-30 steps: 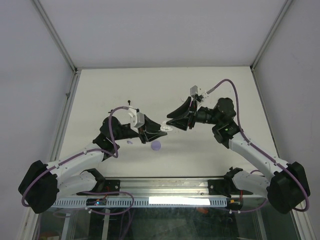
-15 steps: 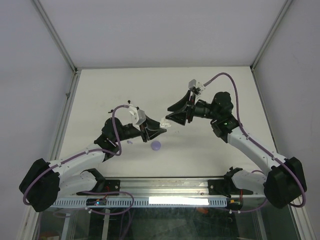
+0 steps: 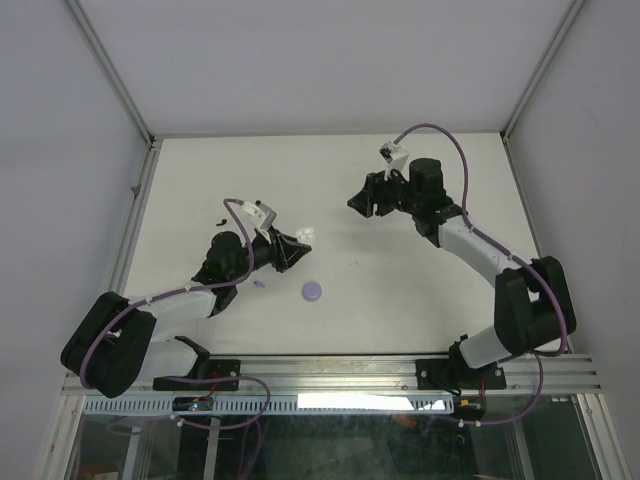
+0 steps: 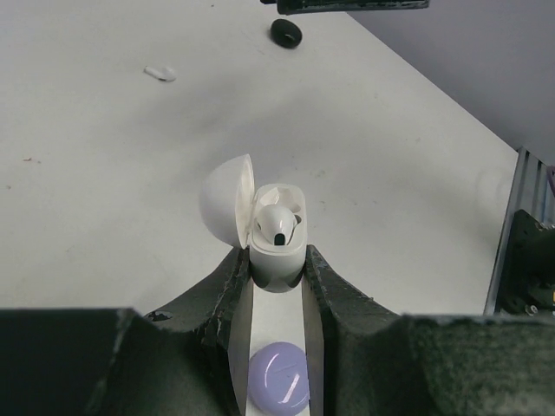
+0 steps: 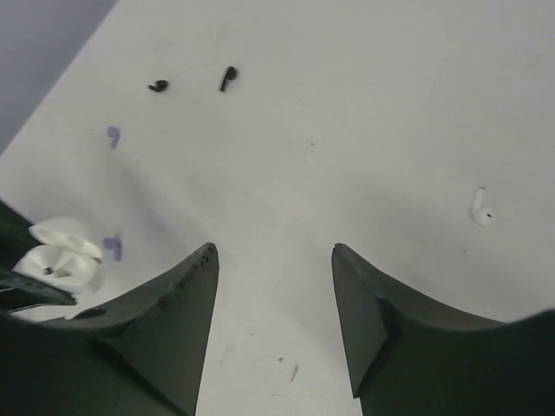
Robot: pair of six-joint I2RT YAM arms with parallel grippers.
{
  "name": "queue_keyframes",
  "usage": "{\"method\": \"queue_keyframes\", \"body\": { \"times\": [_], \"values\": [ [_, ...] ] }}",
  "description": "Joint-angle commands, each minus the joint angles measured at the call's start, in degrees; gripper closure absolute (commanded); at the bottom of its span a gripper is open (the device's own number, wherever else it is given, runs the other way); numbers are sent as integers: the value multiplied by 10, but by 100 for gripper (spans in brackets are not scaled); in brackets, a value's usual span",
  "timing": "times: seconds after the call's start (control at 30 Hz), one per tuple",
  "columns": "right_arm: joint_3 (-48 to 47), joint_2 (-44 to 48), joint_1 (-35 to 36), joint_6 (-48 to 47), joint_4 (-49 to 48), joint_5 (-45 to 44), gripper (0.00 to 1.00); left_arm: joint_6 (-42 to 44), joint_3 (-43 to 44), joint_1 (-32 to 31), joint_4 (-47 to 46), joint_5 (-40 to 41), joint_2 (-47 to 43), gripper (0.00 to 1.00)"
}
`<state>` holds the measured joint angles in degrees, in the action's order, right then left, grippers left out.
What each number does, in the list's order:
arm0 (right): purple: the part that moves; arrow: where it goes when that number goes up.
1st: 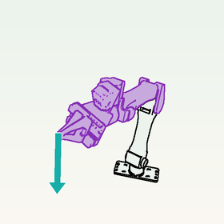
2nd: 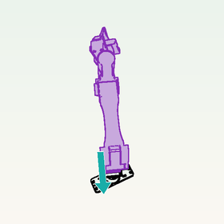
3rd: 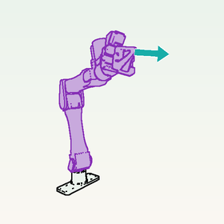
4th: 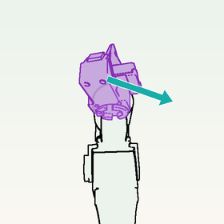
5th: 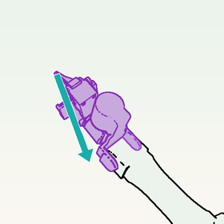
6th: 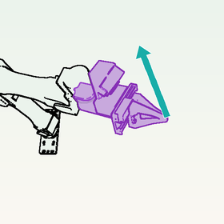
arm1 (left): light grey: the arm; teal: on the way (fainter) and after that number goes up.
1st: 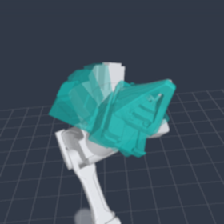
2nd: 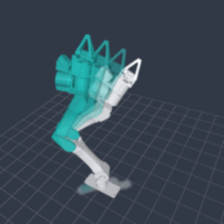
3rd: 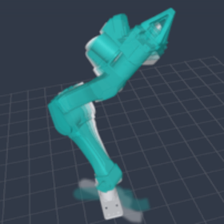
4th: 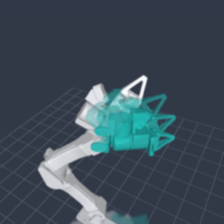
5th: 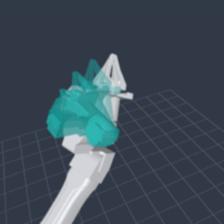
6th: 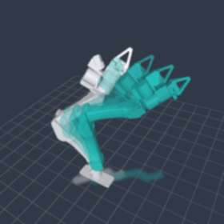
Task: Insert the wireless bluetooth earbuds into the charging case
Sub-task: Pick up the earbud from the center of the board.
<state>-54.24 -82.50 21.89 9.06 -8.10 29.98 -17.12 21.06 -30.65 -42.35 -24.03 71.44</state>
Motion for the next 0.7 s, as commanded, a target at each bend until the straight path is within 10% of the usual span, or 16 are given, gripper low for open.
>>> {"method": "queue_keyframes", "body": {
  "times": [0.0,0.67],
  "values": [
    [-67,-65,-11,-38,26,-80,42,-29,-2,21,-59,-3,15,100],
    [-297,-371,-22,-49,76,-223,44,54,-1,32,-35,-33,35,100]
  ]
}}
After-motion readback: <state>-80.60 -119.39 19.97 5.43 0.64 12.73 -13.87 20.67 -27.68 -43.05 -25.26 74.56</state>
